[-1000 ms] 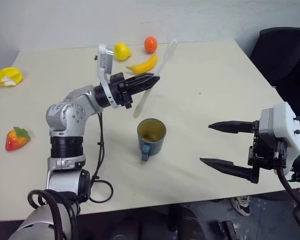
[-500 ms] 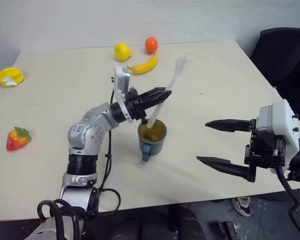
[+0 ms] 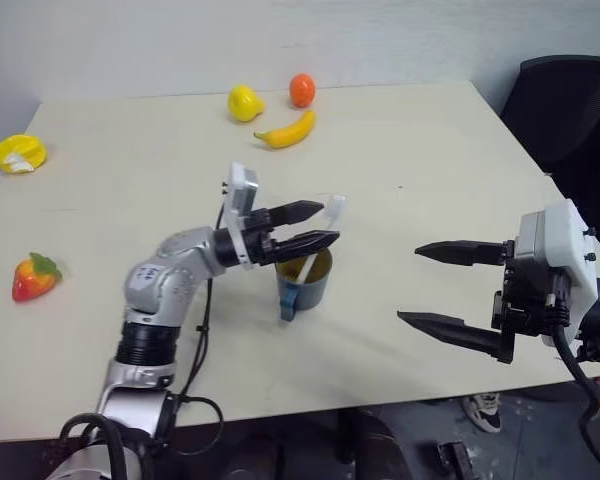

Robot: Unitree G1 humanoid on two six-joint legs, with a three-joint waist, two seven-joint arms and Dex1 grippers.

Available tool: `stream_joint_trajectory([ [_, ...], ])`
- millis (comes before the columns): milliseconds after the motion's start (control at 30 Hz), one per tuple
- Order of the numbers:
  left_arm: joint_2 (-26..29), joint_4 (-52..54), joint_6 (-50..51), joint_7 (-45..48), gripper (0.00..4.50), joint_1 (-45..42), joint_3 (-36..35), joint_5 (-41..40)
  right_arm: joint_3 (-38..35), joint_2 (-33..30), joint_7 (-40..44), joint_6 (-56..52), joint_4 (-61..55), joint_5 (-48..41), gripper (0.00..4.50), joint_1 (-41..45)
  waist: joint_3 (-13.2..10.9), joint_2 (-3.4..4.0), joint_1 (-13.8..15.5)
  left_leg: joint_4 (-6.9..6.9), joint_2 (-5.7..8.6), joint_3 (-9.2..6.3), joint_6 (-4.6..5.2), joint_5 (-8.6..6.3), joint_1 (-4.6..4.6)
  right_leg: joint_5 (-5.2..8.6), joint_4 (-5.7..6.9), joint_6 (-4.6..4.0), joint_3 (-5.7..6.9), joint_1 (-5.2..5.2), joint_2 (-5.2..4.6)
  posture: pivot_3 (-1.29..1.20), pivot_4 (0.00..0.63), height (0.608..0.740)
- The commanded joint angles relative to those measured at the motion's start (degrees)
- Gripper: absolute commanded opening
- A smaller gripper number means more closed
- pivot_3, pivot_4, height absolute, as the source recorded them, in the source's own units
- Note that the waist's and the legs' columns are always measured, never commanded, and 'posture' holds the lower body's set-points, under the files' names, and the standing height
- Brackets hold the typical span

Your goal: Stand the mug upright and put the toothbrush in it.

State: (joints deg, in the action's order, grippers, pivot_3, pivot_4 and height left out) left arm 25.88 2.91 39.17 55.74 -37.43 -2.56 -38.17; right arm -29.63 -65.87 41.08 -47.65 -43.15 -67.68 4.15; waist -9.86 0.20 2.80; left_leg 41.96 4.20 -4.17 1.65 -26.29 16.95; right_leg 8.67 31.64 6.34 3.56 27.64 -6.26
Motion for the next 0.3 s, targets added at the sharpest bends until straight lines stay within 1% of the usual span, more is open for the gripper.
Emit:
stream_joint_trajectory([
  [33,10.97,2.46,-1.75,9.72,4.48,-1.04,-2.94,-0.03,0.12,-0.43,4.40,1.51,2.90,2.66,4.50,0.15,-0.01,0.01,-0.27,-0.03,0.00,0.01,0.00,0.00,0.00,0.01,0.01,-0.01,0.00,0.03,0.02,0.00,0.150,0.740],
  [133,21.42,0.48,-6.22,18.71,4.48,0.07,-2.85,2.73,1.18,-0.64,8.13,2.21,5.46,5.43,4.50,-0.10,-0.03,0.06,-0.94,-0.14,0.00,0.02,-0.02,-0.01,-0.04,0.04,-0.01,-0.07,0.01,0.05,0.11,0.00,0.150,0.740],
  [233,35.32,-3.99,-17.21,29.28,4.48,5.10,-2.85,10.71,3.77,-0.14,11.12,4.21,8.72,9.91,4.50,0.27,-0.05,0.09,-1.39,-0.21,0.00,0.01,-0.02,-0.01,-0.02,0.06,-0.05,-0.10,0.09,0.07,0.10,0.00,0.150,0.740],
  [267,38.20,-5.27,-19.77,31.17,4.48,6.42,-2.92,12.27,4.43,0.16,11.57,4.54,9.39,10.51,4.50,0.75,-0.07,0.12,-1.57,-0.32,-0.01,0.04,-0.03,-0.02,-0.04,0.07,-0.08,-0.13,0.15,0.09,0.09,0.00,0.150,0.740],
  [300,39.73,-5.68,-20.34,31.94,4.48,7.50,-3.28,12.37,5.12,0.60,11.80,4.85,9.73,10.87,4.50,1.36,-0.07,0.12,-1.57,-0.46,0.00,0.12,-0.03,-0.02,-0.15,0.08,-0.08,-0.14,0.16,0.09,0.09,0.00,0.150,0.740],
])
